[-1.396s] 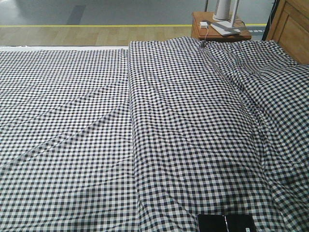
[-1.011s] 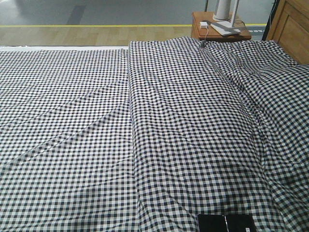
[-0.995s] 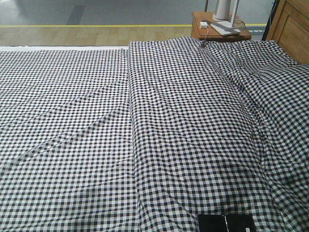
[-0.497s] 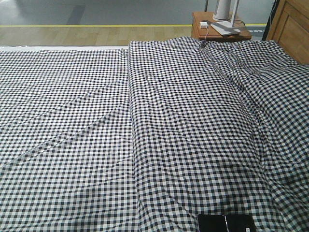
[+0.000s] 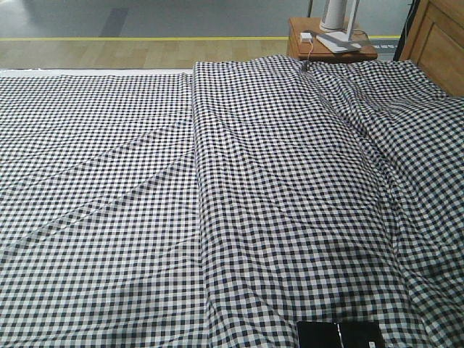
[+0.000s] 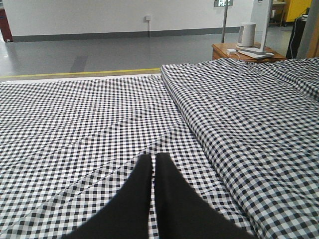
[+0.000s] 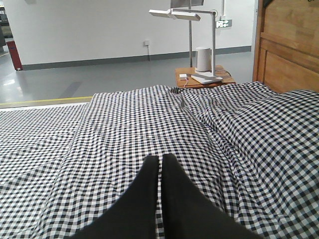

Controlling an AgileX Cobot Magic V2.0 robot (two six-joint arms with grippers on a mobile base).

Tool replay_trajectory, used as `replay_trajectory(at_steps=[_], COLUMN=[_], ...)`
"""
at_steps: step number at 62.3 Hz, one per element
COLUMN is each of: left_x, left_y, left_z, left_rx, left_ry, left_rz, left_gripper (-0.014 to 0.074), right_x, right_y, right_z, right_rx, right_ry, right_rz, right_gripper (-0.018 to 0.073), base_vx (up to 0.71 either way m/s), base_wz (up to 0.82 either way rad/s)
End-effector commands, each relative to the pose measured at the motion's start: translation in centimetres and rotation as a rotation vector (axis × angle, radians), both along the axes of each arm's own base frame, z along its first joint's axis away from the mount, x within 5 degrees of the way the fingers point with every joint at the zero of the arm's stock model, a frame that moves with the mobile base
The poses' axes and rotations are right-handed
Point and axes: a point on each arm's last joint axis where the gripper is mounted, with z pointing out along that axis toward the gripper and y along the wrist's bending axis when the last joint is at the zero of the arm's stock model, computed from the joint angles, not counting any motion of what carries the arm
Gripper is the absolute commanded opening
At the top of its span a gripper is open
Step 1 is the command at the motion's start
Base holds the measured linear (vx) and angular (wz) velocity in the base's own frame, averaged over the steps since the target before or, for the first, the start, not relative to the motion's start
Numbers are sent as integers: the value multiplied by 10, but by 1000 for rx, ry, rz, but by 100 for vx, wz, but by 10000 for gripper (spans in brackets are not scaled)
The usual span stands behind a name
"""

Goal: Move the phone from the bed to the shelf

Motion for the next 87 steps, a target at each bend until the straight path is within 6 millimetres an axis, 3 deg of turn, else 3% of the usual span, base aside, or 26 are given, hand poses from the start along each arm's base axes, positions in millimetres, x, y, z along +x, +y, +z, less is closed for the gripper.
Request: replay_trajectory(at_steps=[1, 12, 27, 35, 52, 63, 70, 78, 87], left_x=[1, 1, 1, 1, 1, 1, 1, 1, 1], left_y=[1, 1, 1, 1, 1, 1, 1, 1, 1], left_z=[6, 6, 6, 6, 6, 6, 6, 6, 6], left_rx=[-17, -17, -17, -17, -17, -17, -17, -17, -17], left_ry=[-73, -73, -73, -73, -73, -73, -73, -73, -73], left_rz=[10, 10, 10, 10, 10, 10, 10, 10, 10], left_gripper=[1, 1, 1, 1, 1, 1, 1, 1, 1], right_x=[0, 0, -4, -11, -16, 1, 21, 47, 75], right_y=[-1, -2, -3, -3, -3, -2, -2, -2, -3], right_z=[6, 11, 35, 64, 149, 190, 203, 203, 185], right_rx=[-8, -8, -52, -103, -194, -193, -191, -188, -181], right_ry=[-84, -141, -359, -440, -547, -477, -355, -190, -11], right_rz=[-15, -20, -43, -52, -73, -58, -37, -11, 12], right_gripper=[-4, -4, -4, -4, -4, -4, -4, -1, 13], base_vx=[0, 0, 0, 0, 0, 0, 0, 0, 0], base_wz=[0, 0, 0, 0, 0, 0, 0, 0, 0])
